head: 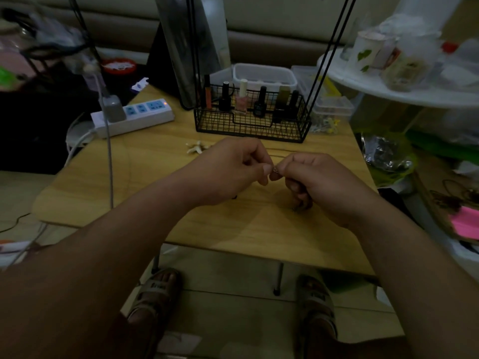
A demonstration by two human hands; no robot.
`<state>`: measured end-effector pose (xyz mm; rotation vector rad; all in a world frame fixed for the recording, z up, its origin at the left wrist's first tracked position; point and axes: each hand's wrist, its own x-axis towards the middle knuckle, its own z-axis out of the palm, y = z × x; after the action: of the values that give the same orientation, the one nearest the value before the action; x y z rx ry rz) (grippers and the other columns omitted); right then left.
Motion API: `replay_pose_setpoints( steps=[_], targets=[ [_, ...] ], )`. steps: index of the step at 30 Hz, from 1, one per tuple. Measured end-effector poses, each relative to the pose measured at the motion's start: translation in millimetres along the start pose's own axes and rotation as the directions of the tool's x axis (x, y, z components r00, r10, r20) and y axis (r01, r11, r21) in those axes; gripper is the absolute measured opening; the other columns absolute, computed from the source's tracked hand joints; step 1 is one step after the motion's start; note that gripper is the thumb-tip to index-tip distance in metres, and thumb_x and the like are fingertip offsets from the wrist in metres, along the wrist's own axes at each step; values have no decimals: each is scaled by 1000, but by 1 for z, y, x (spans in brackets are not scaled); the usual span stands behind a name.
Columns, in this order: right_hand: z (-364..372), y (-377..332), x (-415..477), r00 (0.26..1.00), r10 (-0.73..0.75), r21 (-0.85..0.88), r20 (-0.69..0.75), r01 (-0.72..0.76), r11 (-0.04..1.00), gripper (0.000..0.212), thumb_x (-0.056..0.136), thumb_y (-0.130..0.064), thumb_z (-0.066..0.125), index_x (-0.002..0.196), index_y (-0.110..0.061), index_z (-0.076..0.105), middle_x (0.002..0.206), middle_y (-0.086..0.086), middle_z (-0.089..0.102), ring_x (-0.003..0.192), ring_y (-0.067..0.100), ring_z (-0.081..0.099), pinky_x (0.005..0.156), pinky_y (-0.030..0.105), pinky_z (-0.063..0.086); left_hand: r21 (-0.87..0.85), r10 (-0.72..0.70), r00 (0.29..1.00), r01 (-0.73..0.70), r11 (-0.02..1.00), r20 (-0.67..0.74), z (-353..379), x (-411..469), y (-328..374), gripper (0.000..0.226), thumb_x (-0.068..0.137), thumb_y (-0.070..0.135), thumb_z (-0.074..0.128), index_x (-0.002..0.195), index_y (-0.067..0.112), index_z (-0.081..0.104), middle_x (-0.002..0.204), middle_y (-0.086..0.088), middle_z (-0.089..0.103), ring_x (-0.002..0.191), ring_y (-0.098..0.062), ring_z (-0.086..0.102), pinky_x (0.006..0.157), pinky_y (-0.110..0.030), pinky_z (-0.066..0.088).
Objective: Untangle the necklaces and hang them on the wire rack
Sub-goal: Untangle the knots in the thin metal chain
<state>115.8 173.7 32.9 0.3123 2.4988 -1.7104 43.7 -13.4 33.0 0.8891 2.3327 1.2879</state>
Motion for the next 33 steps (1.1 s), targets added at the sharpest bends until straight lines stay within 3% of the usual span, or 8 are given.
replay_pose_setpoints(
  steps=[2,5,9,13,16,21,27,33],
  targets=[
    [0,-1,-4,1000,-7,-20,11,7,1000,22,101,-25,58,97,-11,75,58,-6,47,53,9,43,54,29,40,11,3,1000,-3,1000,-1,-2,-5,3,8,102,23,64,98,25,69,83,10,76,68,-17,61,64,-48,58],
    [1,-2,-11,1000,-28,-52,3,28,998,21,100,-27,60,95,-14,76,56,-7,43,54,11,39,53,32,35,16,17,1000,-17,1000,-23,-2,-12,2,6,102,23,64,100,27,68,83,10,75,69,-13,63,65,-40,58],
    [3,-4,-17,998,-41,-25,-52,40,999,20,99,-26,62,96,-14,77,53,-9,42,52,12,38,54,34,35,34,81,987,-77,996,-142,2,-19,-7,15,97,21,72,104,27,60,101,10,66,74,-19,64,61,-36,54],
    [7,4,-19,991,-24,39,-132,29,999,19,99,-26,63,90,-16,77,51,-10,43,50,13,39,54,33,35,30,68,991,-65,997,-119,11,-21,-12,11,95,24,75,99,23,65,76,13,62,59,-1,54,51,-18,43],
    [10,8,-20,991,-9,27,-131,13,1000,20,99,-27,63,89,-17,77,56,-4,51,52,14,45,53,31,38,64,81,991,-74,995,-111,16,-16,-12,7,95,30,74,95,25,69,65,27,61,55,4,51,47,-10,35],
    [11,3,-8,993,-6,22,-120,8,1000,23,99,-25,59,90,-15,78,60,-2,58,51,12,48,54,33,39,69,55,991,-47,997,-125,12,2,-12,7,97,34,72,94,28,72,67,18,65,55,4,53,49,-16,40],
    [4,-4,3,994,-28,-9,-101,27,1000,22,101,-25,58,92,-18,77,65,-1,66,52,9,48,57,33,42,95,63,992,-52,994,-112,7,17,-12,8,101,32,66,96,29,72,68,38,59,64,11,55,50,-9,36],
    [1,-3,4,986,-87,-90,-139,75,993,9,99,-28,65,95,-26,72,77,-2,73,53,8,53,55,34,44,52,23,996,-19,998,-91,4,22,-10,9,101,35,66,93,31,67,75,28,63,65,4,58,48,-16,39]
  ],
)
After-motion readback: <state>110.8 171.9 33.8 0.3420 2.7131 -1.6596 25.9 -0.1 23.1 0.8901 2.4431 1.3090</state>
